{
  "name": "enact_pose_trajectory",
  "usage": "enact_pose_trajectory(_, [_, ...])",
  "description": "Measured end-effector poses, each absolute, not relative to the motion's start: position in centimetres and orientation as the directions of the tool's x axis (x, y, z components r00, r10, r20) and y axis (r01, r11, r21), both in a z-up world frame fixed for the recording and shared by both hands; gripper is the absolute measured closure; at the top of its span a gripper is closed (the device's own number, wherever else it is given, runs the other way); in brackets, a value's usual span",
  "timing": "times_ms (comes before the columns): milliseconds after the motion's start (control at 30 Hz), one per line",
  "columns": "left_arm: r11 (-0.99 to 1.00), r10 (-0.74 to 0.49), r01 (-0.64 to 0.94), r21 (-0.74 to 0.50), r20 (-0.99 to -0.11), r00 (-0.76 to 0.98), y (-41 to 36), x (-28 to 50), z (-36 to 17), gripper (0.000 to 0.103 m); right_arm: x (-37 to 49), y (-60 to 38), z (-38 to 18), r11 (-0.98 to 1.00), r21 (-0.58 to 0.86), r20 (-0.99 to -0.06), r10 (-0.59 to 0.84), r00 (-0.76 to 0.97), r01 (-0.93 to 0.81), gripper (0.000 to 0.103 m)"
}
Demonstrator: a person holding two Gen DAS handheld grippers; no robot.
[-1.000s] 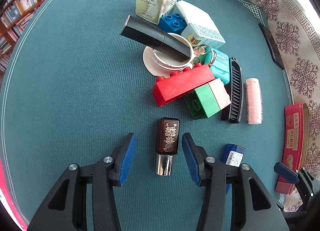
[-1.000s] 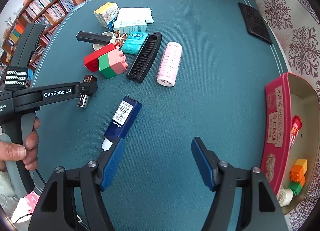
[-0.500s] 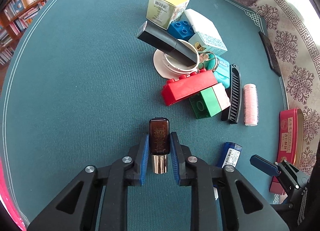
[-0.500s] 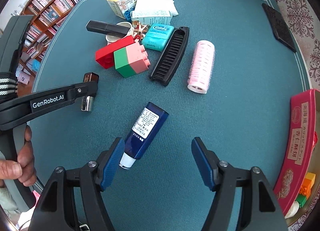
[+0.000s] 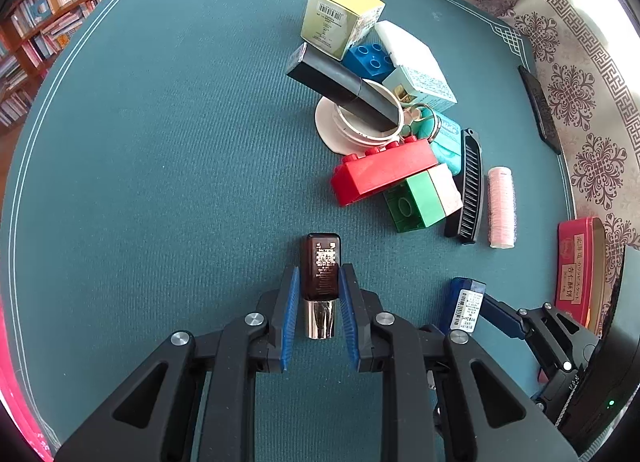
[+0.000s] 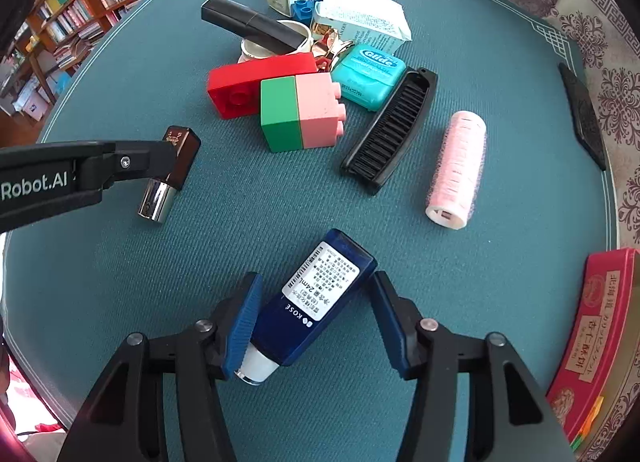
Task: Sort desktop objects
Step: 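Grasp the dark perfume bottle with the left gripper while the right gripper grasps the navy lotion bottle, then lift and carry both bottles over the tin box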
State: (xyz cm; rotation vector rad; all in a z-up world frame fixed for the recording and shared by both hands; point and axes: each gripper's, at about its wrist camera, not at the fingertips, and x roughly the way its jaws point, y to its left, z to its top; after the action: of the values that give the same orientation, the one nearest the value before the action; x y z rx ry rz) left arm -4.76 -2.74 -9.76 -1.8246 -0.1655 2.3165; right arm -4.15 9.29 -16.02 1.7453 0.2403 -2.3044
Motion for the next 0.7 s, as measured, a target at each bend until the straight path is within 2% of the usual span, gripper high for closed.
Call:
enact_pose_trajectory(133, [-0.98,0.194,-0.083,-0.18,-0.956,-0.218,-2.0,-4.8,-10.0,0.08,-4.0,10.0,-15.8,-0.961,0.022,-0.961,-0.096,-0.259,0.276,0.063])
enact_pose_trajectory(200, [-0.981,0.189,-0.077,-0.177,-0.958,-0.216,-1.9,-4.9,-10.0,0.08,-3.8,10.4,-15.8,-0.962,0.034,-0.961,-0.106,-0.255,0.272,0.065])
enact_pose_trajectory(700, [-0.984,0.176,-0.058,-0.167,-0.959,-0.224,-0.9,-3.3,-8.9,0.081,-1.5,13.0,-14.4,-0.967,0.119,-0.953,-0.174,-0.248,0.224,0.069])
